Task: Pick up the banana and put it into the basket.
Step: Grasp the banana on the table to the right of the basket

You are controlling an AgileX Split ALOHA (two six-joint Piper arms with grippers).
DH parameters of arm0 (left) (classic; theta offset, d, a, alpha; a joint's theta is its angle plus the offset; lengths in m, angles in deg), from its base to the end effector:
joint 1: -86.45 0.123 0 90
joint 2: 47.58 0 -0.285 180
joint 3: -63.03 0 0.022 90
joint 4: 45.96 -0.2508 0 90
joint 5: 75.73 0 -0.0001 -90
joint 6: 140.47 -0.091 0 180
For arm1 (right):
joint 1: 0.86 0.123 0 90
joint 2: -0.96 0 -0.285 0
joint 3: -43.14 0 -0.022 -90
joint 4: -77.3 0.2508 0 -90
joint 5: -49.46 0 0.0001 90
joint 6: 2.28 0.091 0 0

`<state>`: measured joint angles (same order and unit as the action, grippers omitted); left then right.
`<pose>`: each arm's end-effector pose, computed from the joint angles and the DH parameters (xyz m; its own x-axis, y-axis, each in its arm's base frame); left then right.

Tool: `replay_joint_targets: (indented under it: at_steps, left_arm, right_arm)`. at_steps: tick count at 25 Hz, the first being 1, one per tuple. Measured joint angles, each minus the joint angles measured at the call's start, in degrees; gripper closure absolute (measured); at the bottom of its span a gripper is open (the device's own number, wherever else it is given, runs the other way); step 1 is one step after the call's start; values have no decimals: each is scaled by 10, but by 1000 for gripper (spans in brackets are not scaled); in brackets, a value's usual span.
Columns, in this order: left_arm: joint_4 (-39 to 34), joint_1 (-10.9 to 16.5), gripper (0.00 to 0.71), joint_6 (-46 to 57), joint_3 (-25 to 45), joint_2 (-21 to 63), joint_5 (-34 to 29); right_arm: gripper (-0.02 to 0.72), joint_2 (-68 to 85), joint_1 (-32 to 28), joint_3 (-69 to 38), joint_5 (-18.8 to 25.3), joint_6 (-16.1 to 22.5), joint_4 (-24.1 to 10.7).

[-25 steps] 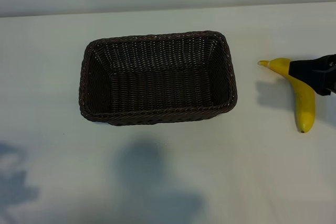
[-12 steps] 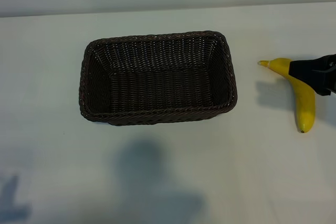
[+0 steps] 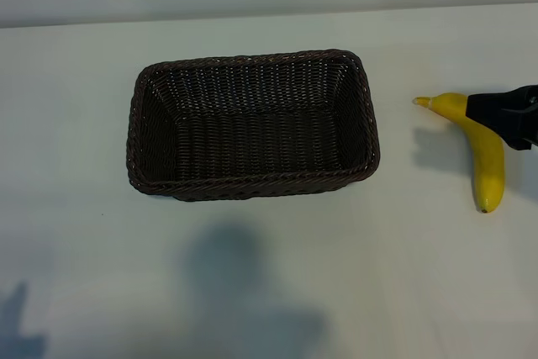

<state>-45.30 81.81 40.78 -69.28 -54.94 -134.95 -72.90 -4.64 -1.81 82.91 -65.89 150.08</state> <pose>-0.0068 -0.0004 0.2837 -0.4120 0.0056 -0.9112 0.0785 0.9965 -0.0293 0.2132 0.0340 0.2456 -0.6726 0.1337 -0.7279 -0.2782 0.8657 0.4161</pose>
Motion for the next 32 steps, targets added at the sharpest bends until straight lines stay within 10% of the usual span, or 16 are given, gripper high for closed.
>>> replay_joint_targets:
  at_steps: [15, 23, 32]
  left_arm:
    - [0, 2, 138, 0, 0, 0, -1]
    - [0, 49, 138, 0, 0, 0, -1]
    - [0, 52, 138, 0, 0, 0, -2]
  right_arm:
    - [202, -2, 0, 0, -44, 0, 0]
    - [202, -2, 0, 2, -47, -1, -1]
    - [202, -27, 0, 75, -40, 11, -61]
